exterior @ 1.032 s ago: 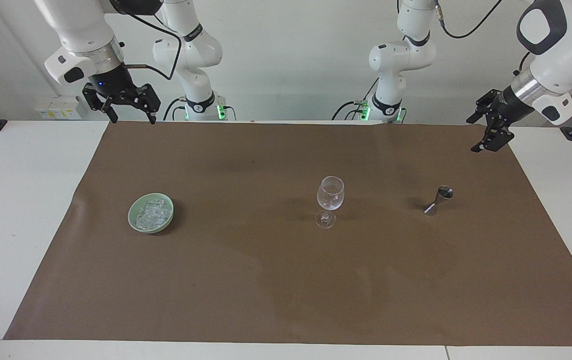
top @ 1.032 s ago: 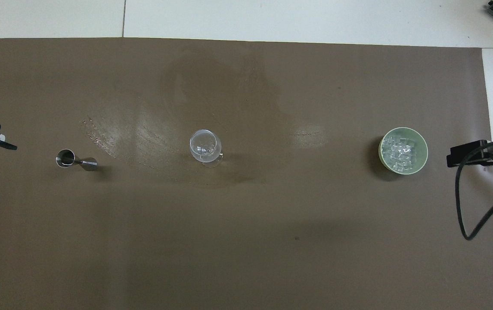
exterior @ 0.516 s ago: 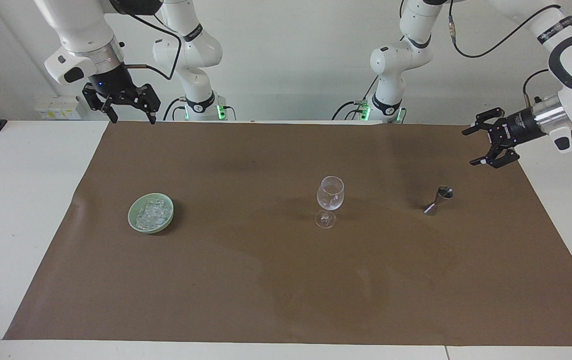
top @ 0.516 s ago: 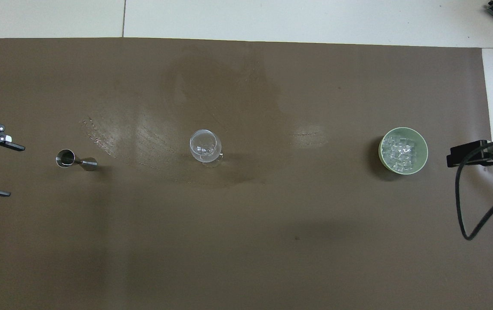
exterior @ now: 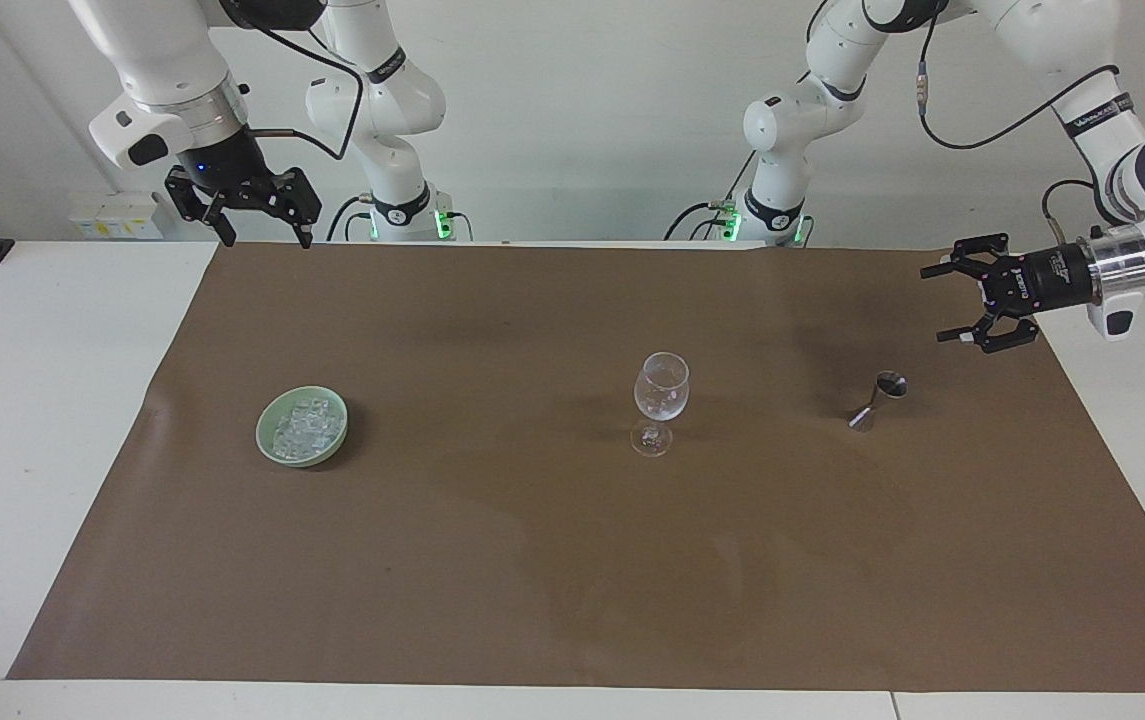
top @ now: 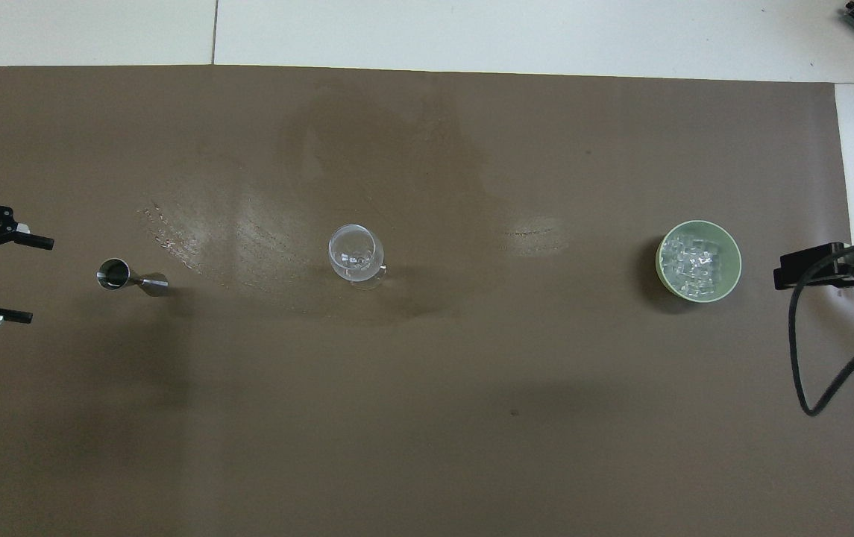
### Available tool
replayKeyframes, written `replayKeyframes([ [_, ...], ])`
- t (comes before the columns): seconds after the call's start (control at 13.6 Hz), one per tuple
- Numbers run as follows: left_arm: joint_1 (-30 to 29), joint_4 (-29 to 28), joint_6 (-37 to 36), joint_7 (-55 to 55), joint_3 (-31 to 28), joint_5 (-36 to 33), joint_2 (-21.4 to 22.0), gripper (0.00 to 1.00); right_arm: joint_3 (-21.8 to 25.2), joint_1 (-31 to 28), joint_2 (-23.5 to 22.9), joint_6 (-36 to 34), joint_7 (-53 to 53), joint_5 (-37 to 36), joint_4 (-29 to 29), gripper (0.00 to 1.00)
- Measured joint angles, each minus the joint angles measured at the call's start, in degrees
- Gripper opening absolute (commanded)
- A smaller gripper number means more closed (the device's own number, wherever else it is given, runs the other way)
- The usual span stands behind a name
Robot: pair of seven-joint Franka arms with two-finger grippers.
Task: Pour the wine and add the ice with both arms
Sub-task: 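Open the left gripper and move it toward the silver jigger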
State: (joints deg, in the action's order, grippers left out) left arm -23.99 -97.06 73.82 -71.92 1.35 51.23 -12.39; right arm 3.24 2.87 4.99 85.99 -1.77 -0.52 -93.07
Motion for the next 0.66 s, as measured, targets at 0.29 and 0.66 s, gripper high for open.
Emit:
replayKeyframes([
  [0.29, -1.38, 0.01, -0.46, -0.24, 0.85, 7.76, -0.82, 1.00, 0.00, 0.00, 0.00, 0.00, 0.00, 0.00, 0.00, 1.00],
  [0.66, -4.92, 0.00, -1.95, 1.79, 3.04, 8.75, -1.38, 1.00, 0.00, 0.00, 0.00, 0.00, 0.00, 0.00, 0.00, 1.00],
])
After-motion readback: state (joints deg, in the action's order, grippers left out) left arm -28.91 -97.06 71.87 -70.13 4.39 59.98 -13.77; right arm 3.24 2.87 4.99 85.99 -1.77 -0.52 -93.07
